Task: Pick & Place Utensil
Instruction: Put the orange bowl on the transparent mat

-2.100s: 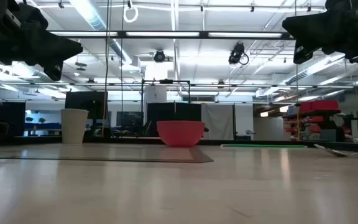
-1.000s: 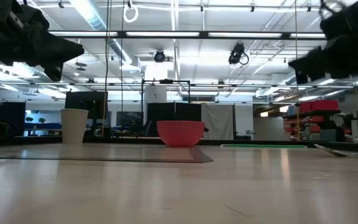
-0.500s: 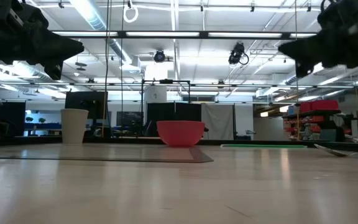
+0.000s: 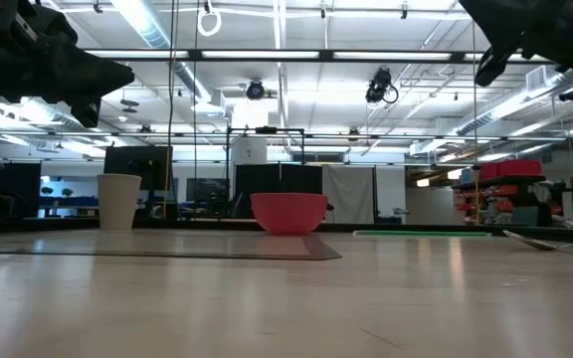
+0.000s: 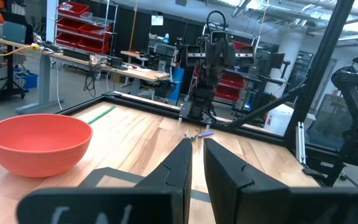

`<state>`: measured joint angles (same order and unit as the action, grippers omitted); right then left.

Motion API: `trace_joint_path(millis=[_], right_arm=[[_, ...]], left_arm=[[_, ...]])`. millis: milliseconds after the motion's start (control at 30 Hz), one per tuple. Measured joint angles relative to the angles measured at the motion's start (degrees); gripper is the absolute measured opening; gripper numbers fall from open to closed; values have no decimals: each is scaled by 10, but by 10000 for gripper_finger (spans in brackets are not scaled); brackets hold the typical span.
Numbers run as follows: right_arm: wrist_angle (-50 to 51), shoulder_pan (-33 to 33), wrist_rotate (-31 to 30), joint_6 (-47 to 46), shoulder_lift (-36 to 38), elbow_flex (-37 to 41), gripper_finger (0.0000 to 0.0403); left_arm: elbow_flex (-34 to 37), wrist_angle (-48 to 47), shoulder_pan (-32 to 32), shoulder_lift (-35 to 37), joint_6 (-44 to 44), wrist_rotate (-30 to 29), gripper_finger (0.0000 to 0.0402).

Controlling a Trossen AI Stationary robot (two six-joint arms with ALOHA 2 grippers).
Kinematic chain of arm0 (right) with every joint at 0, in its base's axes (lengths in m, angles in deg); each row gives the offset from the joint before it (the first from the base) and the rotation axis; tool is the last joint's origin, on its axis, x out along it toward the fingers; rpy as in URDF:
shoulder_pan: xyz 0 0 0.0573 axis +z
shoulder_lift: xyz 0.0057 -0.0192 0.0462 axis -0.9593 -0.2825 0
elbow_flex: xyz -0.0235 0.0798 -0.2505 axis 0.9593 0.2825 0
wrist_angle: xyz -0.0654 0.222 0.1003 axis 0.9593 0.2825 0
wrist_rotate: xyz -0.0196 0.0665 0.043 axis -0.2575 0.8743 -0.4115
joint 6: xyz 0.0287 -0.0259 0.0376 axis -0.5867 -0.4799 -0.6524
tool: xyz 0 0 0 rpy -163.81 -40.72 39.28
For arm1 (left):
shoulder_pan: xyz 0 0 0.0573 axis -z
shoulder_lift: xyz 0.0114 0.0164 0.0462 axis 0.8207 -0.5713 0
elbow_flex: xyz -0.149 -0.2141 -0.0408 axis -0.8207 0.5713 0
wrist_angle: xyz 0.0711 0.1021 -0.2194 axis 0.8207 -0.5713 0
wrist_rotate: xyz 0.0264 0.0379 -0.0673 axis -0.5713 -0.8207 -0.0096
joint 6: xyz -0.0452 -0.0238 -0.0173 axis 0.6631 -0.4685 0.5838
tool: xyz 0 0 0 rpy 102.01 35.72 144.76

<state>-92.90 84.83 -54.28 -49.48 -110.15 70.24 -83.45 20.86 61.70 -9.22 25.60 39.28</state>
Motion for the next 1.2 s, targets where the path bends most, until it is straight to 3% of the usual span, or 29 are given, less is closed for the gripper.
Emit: trace_joint_path(millis=[133,267,367,467,667,1000,1200], right_arm=[[19,0,-1,0,0,0,36],[25,0,-49,-15,-9,-1,36],[30,-1,-41,8,-24,-24,36],[64,-4,-39,39,-52,-84,36],[262,-33,-64,107,-146,-240,36],[320,-88,-71,61,-244,-344,38],[453,-95,-89,42,-310,-442,85]], left_arm=[[0,0,0,0,0,0,46],[0,1,0,0,0,0,46],[0,1,0,0,0,0,46],[0,1,0,0,0,1,46],[0,1,0,0,0,1,46],[0,-16,0,0,48,26,46],[0,-19,1,0,46,46,46]])
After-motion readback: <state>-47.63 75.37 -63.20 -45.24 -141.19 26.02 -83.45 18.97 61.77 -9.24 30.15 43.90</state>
